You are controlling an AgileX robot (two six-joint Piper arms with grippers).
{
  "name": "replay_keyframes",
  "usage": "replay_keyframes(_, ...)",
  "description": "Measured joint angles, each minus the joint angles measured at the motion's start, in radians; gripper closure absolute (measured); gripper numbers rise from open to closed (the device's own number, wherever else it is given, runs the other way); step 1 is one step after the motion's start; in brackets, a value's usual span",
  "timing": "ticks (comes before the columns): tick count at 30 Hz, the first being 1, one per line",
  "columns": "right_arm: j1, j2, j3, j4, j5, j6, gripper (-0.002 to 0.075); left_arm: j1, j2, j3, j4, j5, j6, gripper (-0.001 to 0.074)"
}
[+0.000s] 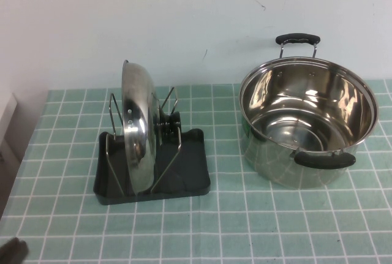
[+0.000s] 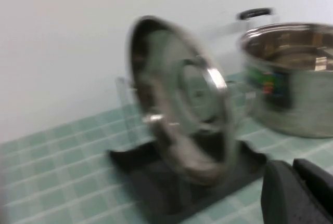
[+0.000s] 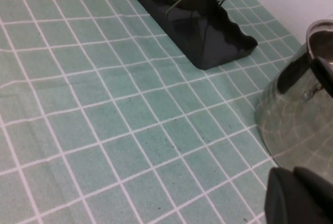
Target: Put pot lid on rack
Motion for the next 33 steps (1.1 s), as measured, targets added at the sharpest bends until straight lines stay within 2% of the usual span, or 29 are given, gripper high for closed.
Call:
replay_keyframes(4,0.0,0.0,0.0,0.0,0.0,0.0,0.0727,0.098,-0.027,0.047,0.147,-0.082,-0.036,0.0736)
replay_keyframes(9,0.0,0.0,0.0,0.002,0.0,0.0,0.0727,0.254,-0.047,0.163,0.193,-0.184,-0.155,0.0736)
replay_keyframes(12,0.0,0.0,0.0,0.002,0.0,0.001,0.0727,0.309,-0.048,0.231,0.219,-0.191,-0.224,0.0737)
replay_keyframes(18,0.0,0.0,0.0,0.002,0.0,0.001,0.0727,0.319,-0.05,0.239,0.305,-0.066,-0.358,0.0737)
replay_keyframes(33,0.0,0.0,0.0,0.002,0.0,0.001,0.0727,0.317,-0.05,0.239,0.323,-0.062,-0.411,0.0737)
